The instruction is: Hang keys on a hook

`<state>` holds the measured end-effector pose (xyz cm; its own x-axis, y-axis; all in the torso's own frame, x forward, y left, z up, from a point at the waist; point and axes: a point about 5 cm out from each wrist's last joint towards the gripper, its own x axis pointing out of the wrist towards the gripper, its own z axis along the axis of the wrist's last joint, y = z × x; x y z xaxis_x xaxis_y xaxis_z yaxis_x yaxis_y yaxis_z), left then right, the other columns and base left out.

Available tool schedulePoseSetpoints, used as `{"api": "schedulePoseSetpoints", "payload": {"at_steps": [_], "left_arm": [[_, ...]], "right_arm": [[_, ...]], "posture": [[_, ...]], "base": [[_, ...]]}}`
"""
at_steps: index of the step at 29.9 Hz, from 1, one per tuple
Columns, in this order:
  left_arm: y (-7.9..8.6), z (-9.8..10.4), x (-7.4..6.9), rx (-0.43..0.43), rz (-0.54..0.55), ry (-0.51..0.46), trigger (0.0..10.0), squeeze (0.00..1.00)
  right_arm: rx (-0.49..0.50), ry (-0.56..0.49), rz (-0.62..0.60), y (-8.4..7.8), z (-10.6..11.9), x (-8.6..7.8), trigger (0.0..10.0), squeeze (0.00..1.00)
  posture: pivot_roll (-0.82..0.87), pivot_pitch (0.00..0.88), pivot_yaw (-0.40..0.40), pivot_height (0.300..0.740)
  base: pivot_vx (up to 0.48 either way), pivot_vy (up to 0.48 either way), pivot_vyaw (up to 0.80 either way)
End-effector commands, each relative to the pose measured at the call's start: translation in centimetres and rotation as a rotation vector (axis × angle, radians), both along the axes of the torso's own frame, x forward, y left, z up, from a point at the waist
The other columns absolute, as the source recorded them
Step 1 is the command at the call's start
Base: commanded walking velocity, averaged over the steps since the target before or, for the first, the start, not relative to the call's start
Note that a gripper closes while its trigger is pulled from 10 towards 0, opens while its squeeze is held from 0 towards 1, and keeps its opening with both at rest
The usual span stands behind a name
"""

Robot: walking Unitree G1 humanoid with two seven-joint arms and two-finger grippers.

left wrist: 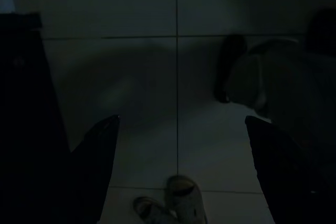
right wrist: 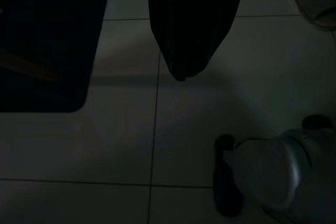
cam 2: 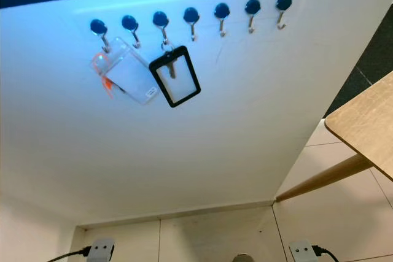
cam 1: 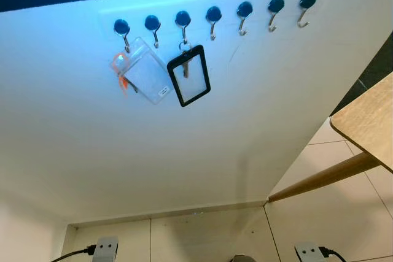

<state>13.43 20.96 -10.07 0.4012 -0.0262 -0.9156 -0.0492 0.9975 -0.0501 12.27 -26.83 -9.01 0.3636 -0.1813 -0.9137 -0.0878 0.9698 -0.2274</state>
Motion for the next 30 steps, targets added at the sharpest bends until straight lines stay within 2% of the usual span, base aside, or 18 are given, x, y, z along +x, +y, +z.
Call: {"api": "schedulePoseSetpoints", "payload": {"at_steps": [1,4,5,7,10,13,16,24,30], "left_arm": [[-0.2,-0.4,-0.9,0.008,0.003,0.039,10.0,0.0],[0.0,-0.2,-0.6,0.007,0.021,0.026,10.0,0.0],[0.1,-0.2,-0.5,0.016,0.014,0.028,10.0,0.0],[0.2,-0.2,-0.6,0.02,0.014,0.03,10.0,0.0],[0.2,-0.2,-0.6,0.021,0.017,0.031,10.0,0.0],[0.3,-0.2,-0.6,0.02,0.013,0.031,10.0,0.0],[0.3,-0.2,-0.8,0.021,0.01,0.035,10.0,0.0],[0.3,-0.6,-2.0,0.021,0.004,0.067,10.0,0.0],[-0.2,-0.6,-1.9,0.009,-0.024,0.063,10.0,0.0]], "right_arm": [[0.013,0.026,-0.02,0.8,-0.5,-0.7,10.0,0.0],[0.007,0.013,-0.02,0.9,-0.3,0.0,10.0,0.0],[0.007,-0.016,-0.026,0.9,0.0,1.0,10.0,0.0],[0.009,-0.032,-0.029,1.0,0.2,1.7,10.0,0.0],[0.012,-0.041,-0.03,1.1,0.3,2.0,10.0,0.0],[0.024,-0.07,0.003,1.9,0.6,3.4,10.0,0.0],[0.027,-0.062,0.03,2.5,0.4,3.4,10.0,0.0],[0.026,-0.016,0.032,2.5,-0.2,1.6,10.0,0.0],[0.023,0.001,0.029,2.4,-0.5,0.9,10.0,0.0]], "posture": [[-0.11,0.108,0.072,0.74],[-0.1,0.097,0.07,0.74],[-0.1,0.066,0.07,0.74],[-0.1,0.039,0.077,0.74],[-0.1,0.039,0.077,0.74],[-0.1,0.05,0.088,0.74],[-0.08,0.06,0.088,0.74],[-0.1,0.079,0.079,0.74],[-0.1,0.087,0.08,0.74]], "base": [[-0.24,0.0,0.0],[-0.266,0.0,0.0],[-0.266,0.0,0.0],[-0.27,0.0,0.0],[-0.277,0.0,0.0],[-0.287,0.0,0.0],[-0.289,0.0,0.0],[-0.291,0.0,0.0],[-0.29,0.0,0.0]]}}
